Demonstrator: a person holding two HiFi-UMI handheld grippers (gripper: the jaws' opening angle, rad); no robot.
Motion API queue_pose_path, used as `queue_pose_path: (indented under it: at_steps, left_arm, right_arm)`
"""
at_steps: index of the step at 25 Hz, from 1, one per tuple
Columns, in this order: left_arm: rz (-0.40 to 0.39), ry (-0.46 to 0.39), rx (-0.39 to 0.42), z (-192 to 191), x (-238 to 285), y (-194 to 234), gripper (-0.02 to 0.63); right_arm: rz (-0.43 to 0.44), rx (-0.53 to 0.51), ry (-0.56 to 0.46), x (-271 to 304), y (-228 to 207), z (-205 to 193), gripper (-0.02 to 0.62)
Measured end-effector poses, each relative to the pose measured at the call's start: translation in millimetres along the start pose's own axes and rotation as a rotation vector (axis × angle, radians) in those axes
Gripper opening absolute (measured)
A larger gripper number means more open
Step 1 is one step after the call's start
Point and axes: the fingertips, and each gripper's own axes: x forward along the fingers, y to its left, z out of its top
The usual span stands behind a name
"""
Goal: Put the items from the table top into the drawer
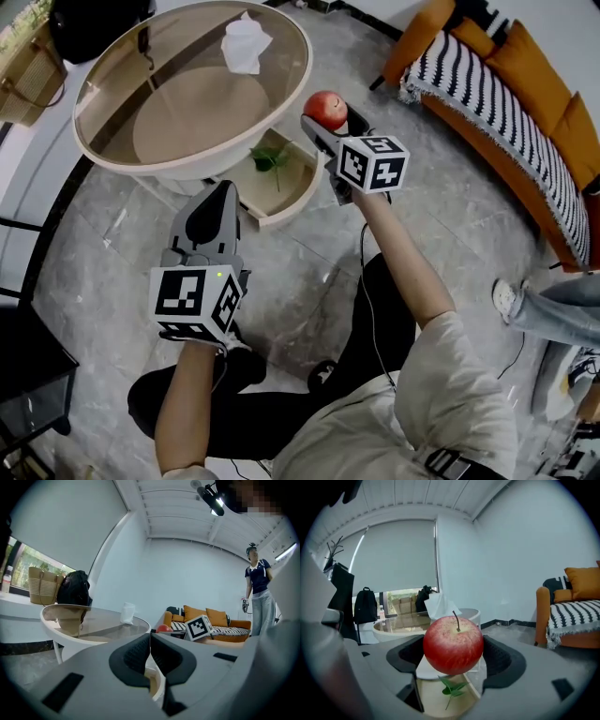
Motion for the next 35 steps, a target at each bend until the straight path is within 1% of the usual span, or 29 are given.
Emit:
queue_pose_path:
  at_steps: [3,7,11,14,16,18,21,23,25,28,30,35]
  left_arm:
    - [0.003,0.015,-0.001,-7,-5,-1,0.021]
    - [0.003,0.055,0.019,-19,-6,-3,0.021]
    - [-0.018,0.089,0.049,-32,-3,-13,0.021]
    - [-0.056,0.127,0.081,-45,-1,-31,0.021]
    - [-0.090,0.143,0.094,-53,0,-42,0.021]
    - [-0.111,0.129,0.098,-55,2,-49,0.021]
    - [-0.119,0.114,0.083,-52,1,-50,0.021]
    - [-0.117,0.108,0.081,-50,1,-46,0.021]
    - [-0.110,0.103,0.086,-49,3,-38,0.021]
    - [-0.104,0.100,0.055,-49,5,-27,0.021]
    - [-0.115,0.094,0.037,-48,6,-26,0.021]
    - [-0.140,0.078,0.023,-41,10,-29,0.021]
  right_arm:
    - [-0.001,0.019,0.098,12,0,-55,0.367]
    - [0.028,0.007,0.228,39,18,-123,0.367]
    - [0.069,-0.008,0.335,73,46,-170,0.367]
    - [0.083,-0.012,0.410,93,62,-197,0.367]
    - [0.079,-0.003,0.459,103,68,-212,0.367]
    - [0.090,-0.016,0.515,110,76,-227,0.367]
    - [0.124,-0.050,0.610,121,88,-247,0.367]
    - [0.139,-0.062,0.651,126,90,-255,0.367]
    - [0.144,-0.076,0.676,130,92,-260,0.367]
    - [0.163,-0.107,0.719,137,97,-272,0.367]
    - [0.174,-0.129,0.745,142,98,-278,0.367]
    - [0.192,-0.180,0.774,154,100,-292,0.367]
